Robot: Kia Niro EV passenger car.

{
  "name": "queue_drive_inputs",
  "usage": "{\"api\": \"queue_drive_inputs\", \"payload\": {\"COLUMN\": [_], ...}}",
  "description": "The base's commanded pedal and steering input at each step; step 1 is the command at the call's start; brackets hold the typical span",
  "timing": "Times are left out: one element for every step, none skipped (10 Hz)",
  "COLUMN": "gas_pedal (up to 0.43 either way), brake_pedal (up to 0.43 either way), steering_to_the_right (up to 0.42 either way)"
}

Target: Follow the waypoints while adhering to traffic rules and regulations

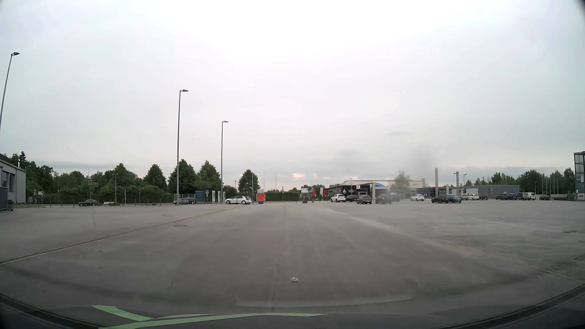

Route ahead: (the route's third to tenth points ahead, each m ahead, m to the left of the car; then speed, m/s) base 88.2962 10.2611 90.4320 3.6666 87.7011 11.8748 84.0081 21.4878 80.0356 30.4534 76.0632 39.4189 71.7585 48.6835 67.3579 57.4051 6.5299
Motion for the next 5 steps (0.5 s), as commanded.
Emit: {"api": "queue_drive_inputs", "payload": {"gas_pedal": [0.047, 0.047, 0.047, 0.047, 0.047], "brake_pedal": [0.000, 0.000, 0.000, 0.000, 0.000], "steering_to_the_right": [-0.010, -0.009, -0.008, -0.008, -0.007]}}
